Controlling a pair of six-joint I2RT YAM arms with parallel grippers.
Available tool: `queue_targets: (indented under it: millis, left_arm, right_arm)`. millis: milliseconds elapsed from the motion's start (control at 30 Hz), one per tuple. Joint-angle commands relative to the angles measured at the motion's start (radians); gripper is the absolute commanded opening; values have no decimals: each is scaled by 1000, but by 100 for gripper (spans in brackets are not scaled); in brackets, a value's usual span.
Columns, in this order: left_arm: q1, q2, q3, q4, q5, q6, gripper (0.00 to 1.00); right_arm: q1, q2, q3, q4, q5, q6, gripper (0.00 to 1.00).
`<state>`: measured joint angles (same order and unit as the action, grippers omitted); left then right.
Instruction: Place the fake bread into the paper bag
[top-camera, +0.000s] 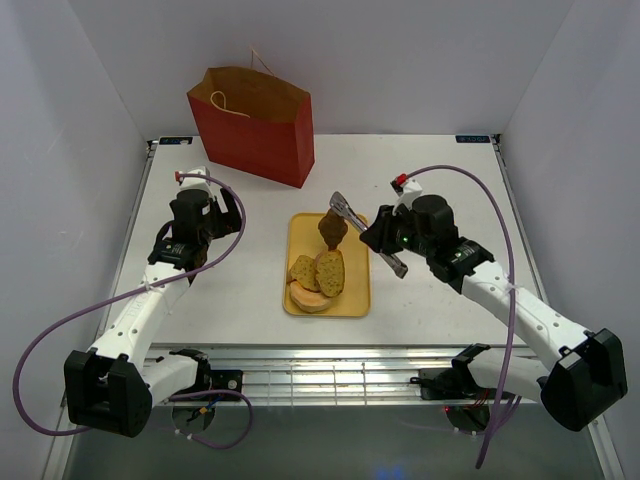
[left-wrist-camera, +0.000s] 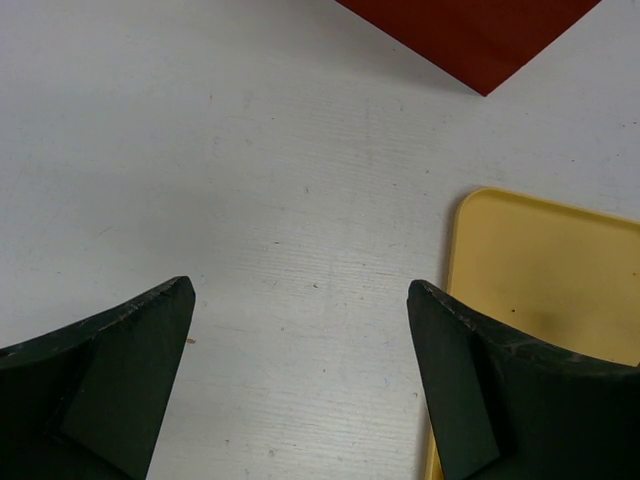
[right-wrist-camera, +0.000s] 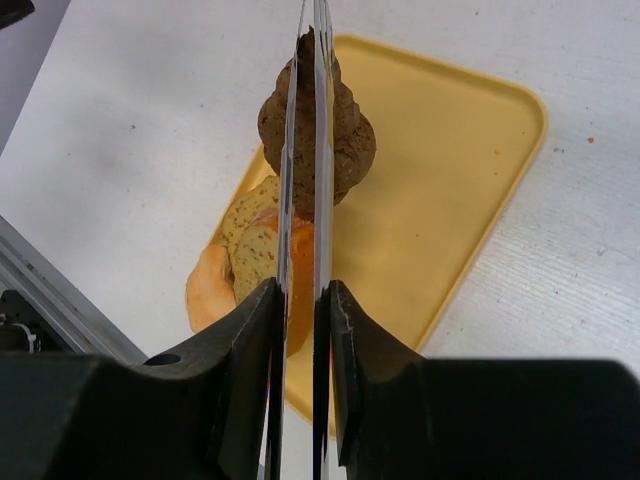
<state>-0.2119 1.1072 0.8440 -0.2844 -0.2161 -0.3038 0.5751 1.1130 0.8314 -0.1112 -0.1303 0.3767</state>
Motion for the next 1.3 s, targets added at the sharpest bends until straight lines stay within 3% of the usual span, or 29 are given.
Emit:
queue_targets:
  millis: [0,467,900,1267]
  left_arm:
    - [-4,-18,9,7,7,5,98]
    - [-12,-15,9,7,7,5,98]
    - [-14,-4,13,8,11,9,98]
    - [-14,-1,17,8,30,8,98]
  right_arm:
    - [-6,-10,80,11,24,-35,8]
    - [-20,215,468,2,35,-94,8]
    - [-26,594,993,44,50,-85,8]
    - [-52,876,1302,159,31,22,8]
